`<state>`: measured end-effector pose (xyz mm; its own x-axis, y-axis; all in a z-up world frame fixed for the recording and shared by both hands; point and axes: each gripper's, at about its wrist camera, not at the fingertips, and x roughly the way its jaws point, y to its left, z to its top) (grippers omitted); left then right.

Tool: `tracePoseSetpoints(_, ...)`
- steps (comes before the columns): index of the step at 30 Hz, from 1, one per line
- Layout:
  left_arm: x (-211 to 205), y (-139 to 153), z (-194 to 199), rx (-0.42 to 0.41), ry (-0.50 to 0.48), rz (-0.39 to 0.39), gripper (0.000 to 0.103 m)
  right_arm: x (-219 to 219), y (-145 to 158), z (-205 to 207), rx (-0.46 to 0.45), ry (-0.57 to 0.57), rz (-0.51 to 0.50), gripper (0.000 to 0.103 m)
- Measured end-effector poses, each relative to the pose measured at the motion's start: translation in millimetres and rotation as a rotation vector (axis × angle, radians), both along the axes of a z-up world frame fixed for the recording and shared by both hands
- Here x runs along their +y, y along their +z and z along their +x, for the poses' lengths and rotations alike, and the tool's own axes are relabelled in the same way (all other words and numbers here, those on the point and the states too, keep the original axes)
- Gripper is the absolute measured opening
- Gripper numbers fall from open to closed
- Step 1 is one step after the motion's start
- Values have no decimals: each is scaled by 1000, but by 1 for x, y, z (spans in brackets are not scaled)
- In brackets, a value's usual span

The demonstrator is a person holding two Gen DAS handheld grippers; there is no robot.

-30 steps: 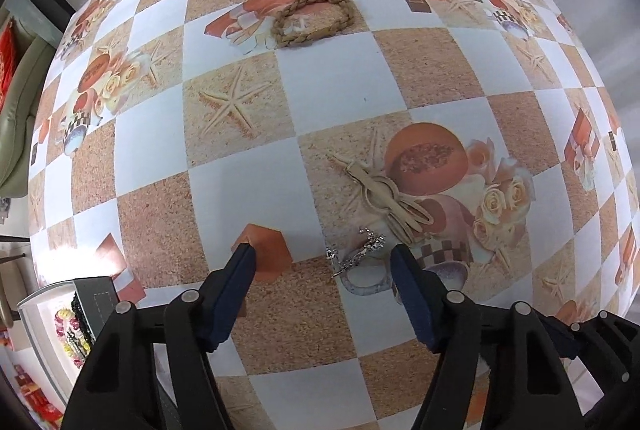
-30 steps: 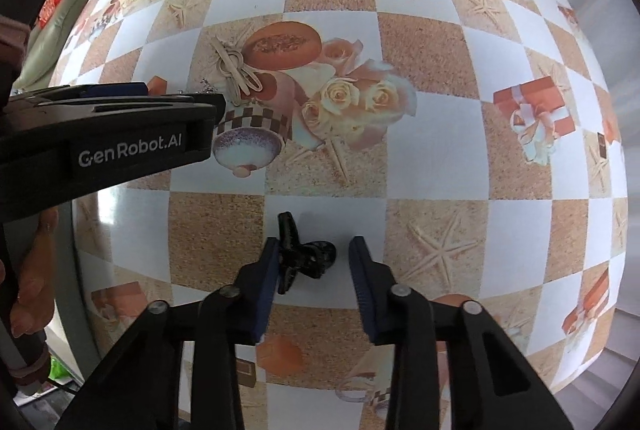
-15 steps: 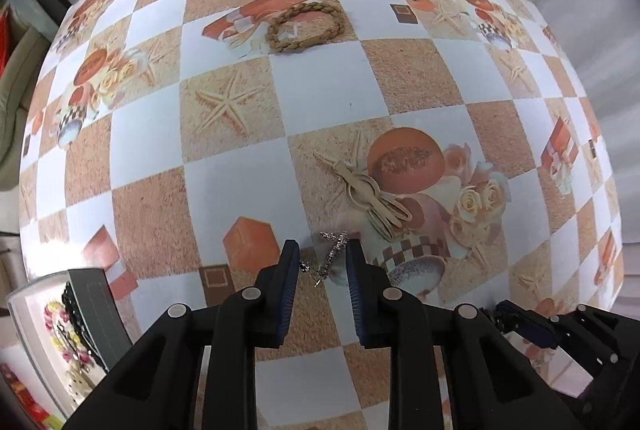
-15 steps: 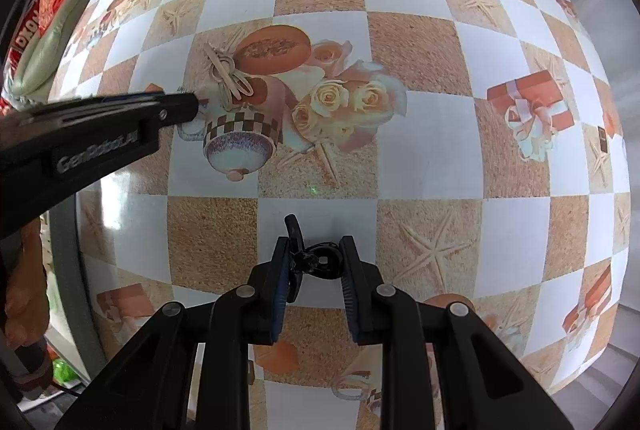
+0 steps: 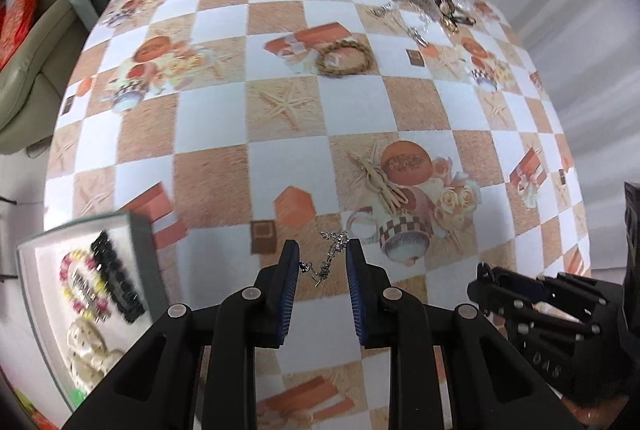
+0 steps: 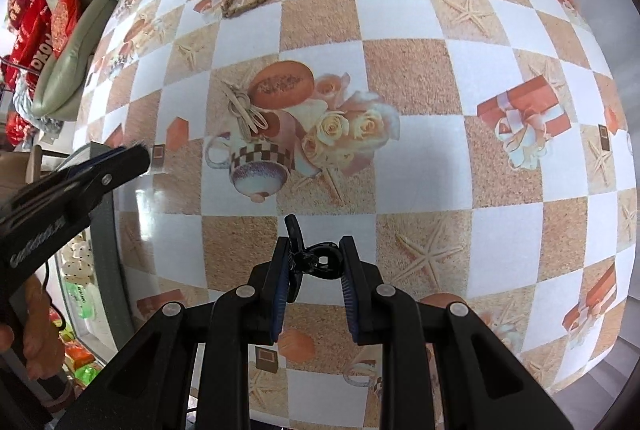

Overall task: Organize jewelry
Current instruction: 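Carry black claw clip and silver chain charm to the tray and release both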

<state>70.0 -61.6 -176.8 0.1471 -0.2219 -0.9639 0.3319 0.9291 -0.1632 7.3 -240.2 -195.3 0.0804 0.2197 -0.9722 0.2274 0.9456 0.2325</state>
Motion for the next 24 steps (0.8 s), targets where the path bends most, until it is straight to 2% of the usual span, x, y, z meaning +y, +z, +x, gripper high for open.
tracePoseSetpoints(13, 83, 30, -38, -27, 143, -14, 29, 37, 25, 7, -30, 61, 12, 26)
tracePoseSetpoints(24, 162, 35, -85, -13, 299, -9, 29, 115, 47, 21, -64, 229, 39, 26)
